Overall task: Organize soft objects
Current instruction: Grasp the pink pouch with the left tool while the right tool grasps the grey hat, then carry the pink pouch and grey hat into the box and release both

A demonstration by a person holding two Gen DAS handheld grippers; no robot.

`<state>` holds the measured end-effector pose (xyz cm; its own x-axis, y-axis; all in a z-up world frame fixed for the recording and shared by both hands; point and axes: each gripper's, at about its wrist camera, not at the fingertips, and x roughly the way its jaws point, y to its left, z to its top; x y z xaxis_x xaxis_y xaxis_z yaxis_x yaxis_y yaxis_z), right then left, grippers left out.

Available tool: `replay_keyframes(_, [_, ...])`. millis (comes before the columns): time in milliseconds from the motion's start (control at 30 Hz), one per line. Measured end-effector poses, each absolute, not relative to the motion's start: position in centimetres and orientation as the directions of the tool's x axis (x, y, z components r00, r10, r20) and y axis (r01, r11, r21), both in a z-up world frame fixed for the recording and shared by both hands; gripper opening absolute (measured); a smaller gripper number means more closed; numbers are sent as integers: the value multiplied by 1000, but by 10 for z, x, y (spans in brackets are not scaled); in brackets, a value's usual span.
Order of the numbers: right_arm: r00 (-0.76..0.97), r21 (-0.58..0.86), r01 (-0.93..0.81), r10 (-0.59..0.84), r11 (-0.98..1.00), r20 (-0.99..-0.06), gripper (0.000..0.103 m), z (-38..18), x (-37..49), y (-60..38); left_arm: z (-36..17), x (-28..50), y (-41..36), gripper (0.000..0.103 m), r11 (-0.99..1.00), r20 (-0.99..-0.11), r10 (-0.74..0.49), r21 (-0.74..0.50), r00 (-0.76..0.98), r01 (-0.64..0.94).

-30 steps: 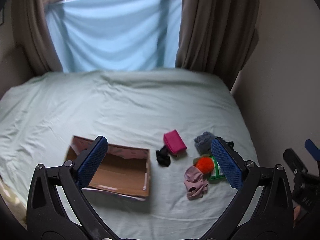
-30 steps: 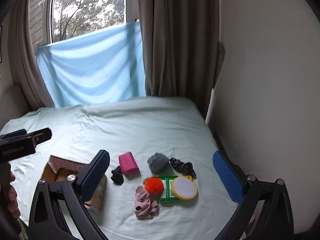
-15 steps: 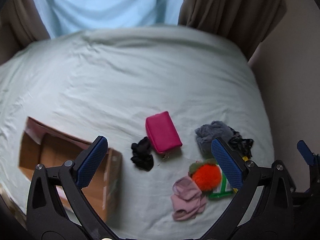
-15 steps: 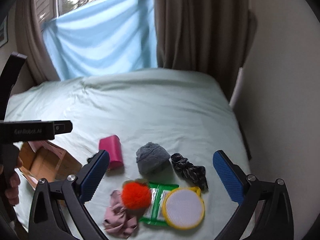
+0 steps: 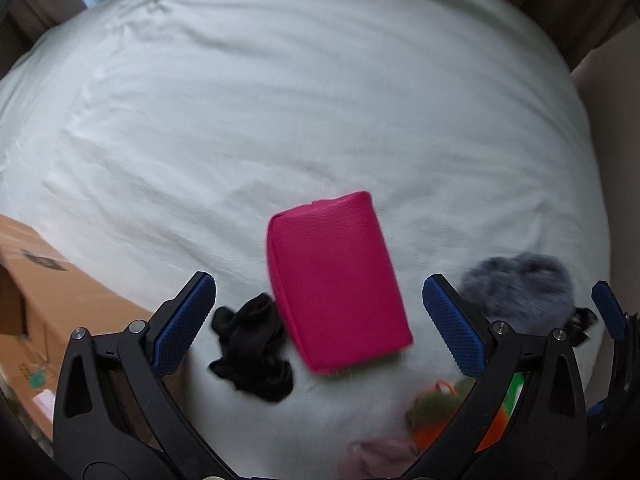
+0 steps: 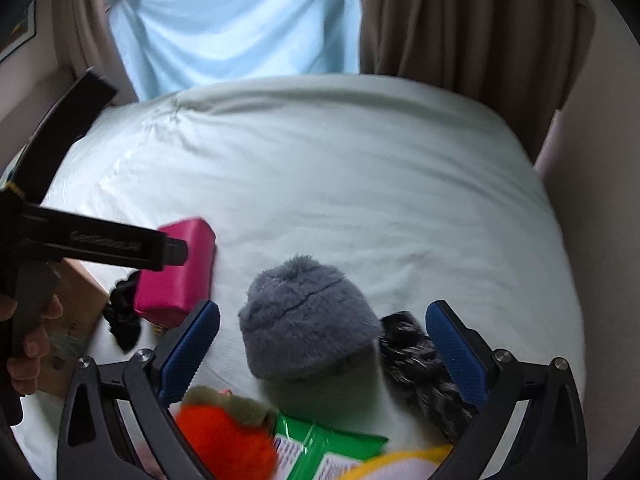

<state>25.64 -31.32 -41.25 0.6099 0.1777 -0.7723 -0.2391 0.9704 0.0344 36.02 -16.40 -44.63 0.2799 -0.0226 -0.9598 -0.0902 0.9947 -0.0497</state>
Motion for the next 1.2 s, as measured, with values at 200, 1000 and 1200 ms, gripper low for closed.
replay_keyframes(200, [567,16,-285,182,958,-804,97,-448,274,-302,-484,375,-170,92,996,-973,-12,-34,232,-88])
replay_keyframes(1000, [566,76,-200,178,977,-805,50,-425,278,-315,-455,371,-200,45,1000,-966,-20,-25,256,-17])
replay_keyframes(1200, [588,89,-137,154,987,-794,50,-375,262,-328,-405,355,-202,45,998,-954,-54,-61,294,-13])
